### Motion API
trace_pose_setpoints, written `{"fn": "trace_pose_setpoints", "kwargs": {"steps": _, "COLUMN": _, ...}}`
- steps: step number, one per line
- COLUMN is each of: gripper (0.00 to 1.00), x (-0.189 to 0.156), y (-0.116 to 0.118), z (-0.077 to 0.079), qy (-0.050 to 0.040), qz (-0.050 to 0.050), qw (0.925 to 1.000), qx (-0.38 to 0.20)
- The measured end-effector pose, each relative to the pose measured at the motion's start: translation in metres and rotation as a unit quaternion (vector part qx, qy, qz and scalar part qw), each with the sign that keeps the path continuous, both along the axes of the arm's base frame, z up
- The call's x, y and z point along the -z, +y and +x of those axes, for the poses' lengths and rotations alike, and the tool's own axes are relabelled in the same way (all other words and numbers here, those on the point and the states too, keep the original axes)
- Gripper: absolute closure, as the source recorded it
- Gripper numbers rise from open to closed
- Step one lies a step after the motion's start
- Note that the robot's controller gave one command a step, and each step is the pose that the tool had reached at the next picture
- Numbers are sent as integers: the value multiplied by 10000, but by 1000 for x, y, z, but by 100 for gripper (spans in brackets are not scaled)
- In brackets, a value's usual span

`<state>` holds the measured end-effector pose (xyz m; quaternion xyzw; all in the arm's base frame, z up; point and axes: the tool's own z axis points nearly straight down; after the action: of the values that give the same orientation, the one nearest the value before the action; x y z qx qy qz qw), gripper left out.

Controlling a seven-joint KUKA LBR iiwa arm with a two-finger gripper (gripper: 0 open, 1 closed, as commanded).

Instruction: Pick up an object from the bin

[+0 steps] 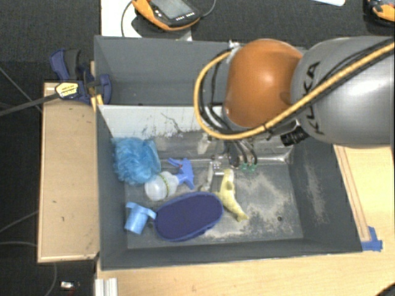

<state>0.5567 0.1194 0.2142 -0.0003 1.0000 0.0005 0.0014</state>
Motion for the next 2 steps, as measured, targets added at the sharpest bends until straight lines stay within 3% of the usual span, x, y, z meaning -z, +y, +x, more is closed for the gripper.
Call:
{"fn": "trace_pose_setpoints", "kwargs": {"steps": 1, "gripper": 0, "x": 75, "y": -5, "z": -36, "qy": -18, "qz": 4, "qw": 9998, "qx": -191}}
{"fn": "trace_pose_setpoints", "kwargs": {"steps": 2, "gripper": 0, "x": 70, "y": -7, "z": -71, "qy": -28, "qz": 0, "qw": 9973, "qx": -728}}
